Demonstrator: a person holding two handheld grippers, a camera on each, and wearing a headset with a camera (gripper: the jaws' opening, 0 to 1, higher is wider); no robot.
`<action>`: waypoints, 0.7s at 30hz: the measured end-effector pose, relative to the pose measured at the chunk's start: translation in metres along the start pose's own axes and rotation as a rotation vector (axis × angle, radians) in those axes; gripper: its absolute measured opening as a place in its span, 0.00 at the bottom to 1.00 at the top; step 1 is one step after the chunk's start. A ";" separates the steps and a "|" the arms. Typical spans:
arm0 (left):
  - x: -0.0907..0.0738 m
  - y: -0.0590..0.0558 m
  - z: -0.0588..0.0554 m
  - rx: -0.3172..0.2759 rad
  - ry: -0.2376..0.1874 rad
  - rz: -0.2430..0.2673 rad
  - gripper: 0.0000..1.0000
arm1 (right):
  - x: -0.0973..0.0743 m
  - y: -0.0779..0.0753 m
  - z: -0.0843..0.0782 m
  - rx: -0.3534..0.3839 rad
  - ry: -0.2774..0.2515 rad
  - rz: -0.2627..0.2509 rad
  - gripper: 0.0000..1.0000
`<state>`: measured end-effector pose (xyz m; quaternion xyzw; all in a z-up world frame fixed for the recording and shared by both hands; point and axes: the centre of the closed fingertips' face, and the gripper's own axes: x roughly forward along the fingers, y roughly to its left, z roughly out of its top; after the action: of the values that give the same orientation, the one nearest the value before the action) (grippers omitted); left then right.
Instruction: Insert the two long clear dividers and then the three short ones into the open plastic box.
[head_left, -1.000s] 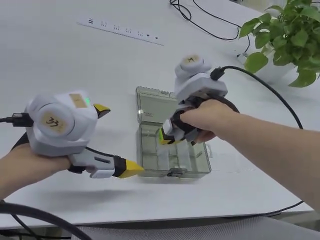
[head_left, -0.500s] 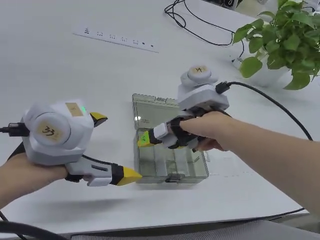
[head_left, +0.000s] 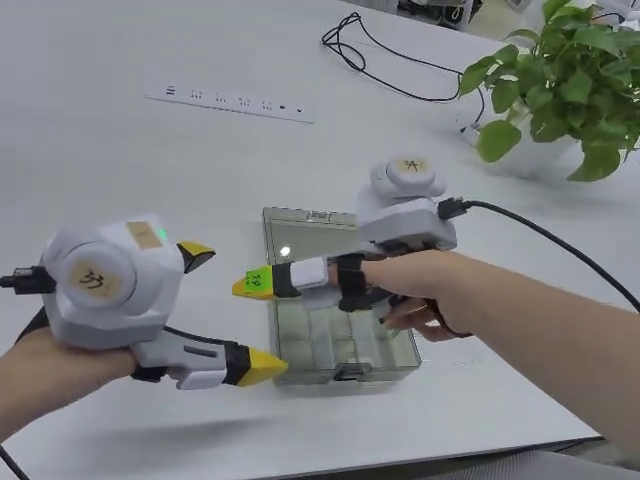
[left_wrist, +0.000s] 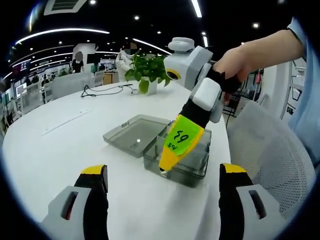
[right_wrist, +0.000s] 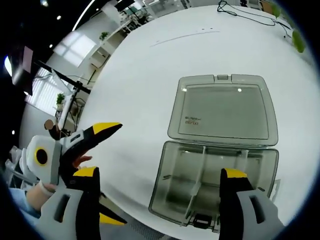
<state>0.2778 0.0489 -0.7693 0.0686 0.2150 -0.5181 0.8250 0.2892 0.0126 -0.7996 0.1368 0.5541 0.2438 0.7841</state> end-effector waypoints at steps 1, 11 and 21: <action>-0.001 0.000 0.000 0.000 0.002 0.002 0.94 | -0.001 0.002 0.001 -0.012 -0.004 0.013 1.00; -0.011 0.000 -0.002 -0.009 0.033 0.034 0.94 | -0.023 0.021 0.016 -0.053 -0.110 0.154 1.00; -0.015 -0.010 0.002 -0.023 0.046 0.070 0.93 | -0.050 0.004 0.006 -0.271 -0.220 0.190 1.00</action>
<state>0.2641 0.0566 -0.7601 0.0784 0.2371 -0.4848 0.8382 0.2801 -0.0106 -0.7554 0.1076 0.4117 0.3728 0.8246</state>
